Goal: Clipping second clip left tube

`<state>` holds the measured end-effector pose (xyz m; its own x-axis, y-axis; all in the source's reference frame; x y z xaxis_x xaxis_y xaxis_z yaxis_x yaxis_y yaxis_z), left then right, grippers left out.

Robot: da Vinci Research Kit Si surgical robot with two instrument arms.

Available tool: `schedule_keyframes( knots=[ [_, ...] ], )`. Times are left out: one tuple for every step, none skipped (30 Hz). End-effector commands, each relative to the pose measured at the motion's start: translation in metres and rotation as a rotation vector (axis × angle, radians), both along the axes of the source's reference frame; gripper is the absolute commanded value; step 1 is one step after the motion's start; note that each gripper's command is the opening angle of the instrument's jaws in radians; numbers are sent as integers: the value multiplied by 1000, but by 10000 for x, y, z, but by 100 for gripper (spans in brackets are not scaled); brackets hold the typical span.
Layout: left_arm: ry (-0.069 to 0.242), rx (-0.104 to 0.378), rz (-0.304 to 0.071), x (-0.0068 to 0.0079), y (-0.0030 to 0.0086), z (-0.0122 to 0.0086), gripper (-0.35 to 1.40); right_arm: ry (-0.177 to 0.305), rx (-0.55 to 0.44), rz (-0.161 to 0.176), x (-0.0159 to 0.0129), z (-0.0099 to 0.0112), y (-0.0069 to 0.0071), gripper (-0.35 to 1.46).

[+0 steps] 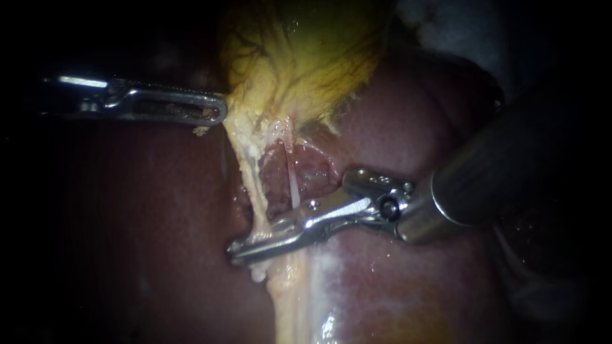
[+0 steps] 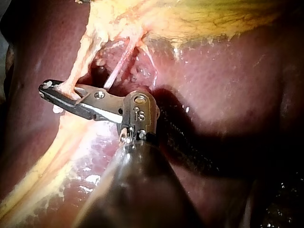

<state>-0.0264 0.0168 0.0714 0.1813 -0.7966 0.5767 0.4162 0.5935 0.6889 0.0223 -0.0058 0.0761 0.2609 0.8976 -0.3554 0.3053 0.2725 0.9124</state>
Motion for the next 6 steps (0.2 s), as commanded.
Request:
schedule_keyframes(
  knots=[
    [1, 0, -1, 0, 0, 0, -35, 0, 0, 0, 0, 0, 0, -35],
    [1, 0, -1, 0, 0, 0, -35, 0, 0, 0, 0, 1, 0, -35],
    [1, 0, -1, 0, 0, 0, -35, 0, 0, 0, 0, 1, 0, -35],
    [1, 0, -1, 0, 0, 0, -35, 0, 0, 0, -1, 1, 0, -35],
    [1, 0, -1, 0, 0, 0, -35, 0, 0, 0, -1, 1, 0, -35],
    [1, 0, -1, 0, 0, 0, -35, 0, 0, -1, -1, 0, 0, -35]
  ],
)
